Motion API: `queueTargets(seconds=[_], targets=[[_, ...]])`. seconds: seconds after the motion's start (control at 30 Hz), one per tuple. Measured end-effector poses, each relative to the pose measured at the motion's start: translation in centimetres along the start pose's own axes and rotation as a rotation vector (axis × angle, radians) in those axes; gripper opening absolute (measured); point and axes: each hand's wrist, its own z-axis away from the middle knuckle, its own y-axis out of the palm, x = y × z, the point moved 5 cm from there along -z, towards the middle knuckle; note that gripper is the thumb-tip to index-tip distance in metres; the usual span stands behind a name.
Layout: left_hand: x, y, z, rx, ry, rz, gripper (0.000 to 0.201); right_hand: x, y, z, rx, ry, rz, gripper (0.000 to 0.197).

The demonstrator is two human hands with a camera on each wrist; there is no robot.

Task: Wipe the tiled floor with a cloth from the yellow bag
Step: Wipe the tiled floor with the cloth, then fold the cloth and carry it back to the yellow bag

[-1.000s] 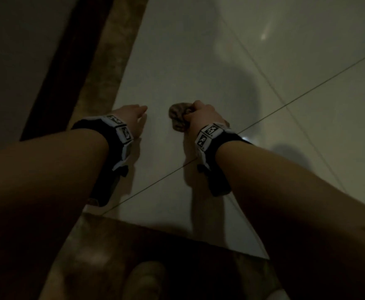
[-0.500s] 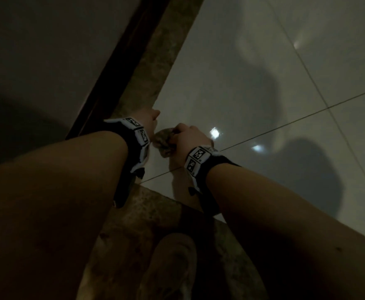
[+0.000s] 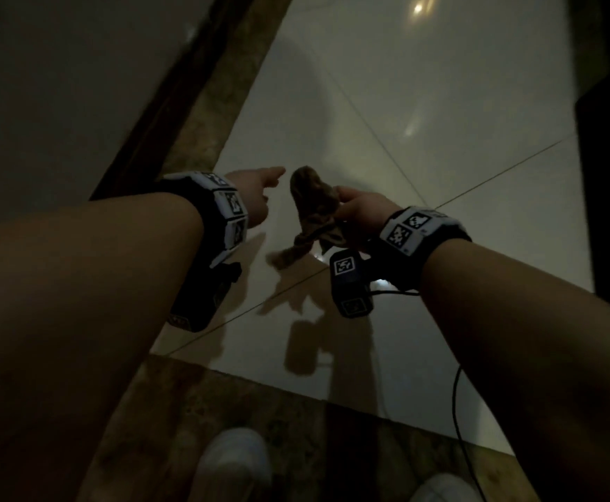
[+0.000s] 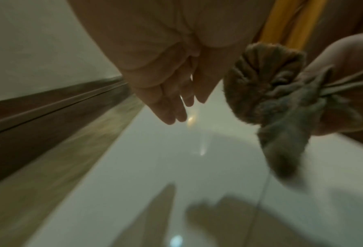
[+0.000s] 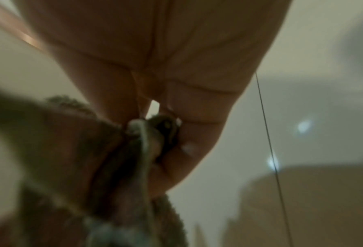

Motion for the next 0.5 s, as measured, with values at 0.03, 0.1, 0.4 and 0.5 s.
queueTargets(seconds=[0.03, 0.1, 0.4, 0.5], targets=[[-1.6, -0.3, 0.0, -0.019, 0.037, 0.009, 0.072, 0.2, -1.0, 0.5, -0.015, -0.007, -0.006, 0.048], [-4.8, -0.9, 0.1, -0.047, 0.102, 0.042, 0.064, 0.8, -3.0, 1.7, -0.044, -0.026, -0.099, 0.048], [-15.0, -2.8, 1.0, 0.016, 0.120, 0.559, 0.030, 4.9, -11.8, 7.5, -0.162, -0.129, -0.267, 0.051], [-16.7, -4.1, 1.2, 0.005, 0.098, 0.661, 0.039, 7.0, -13.7, 8.7, -0.163, -0.182, -0.255, 0.039]])
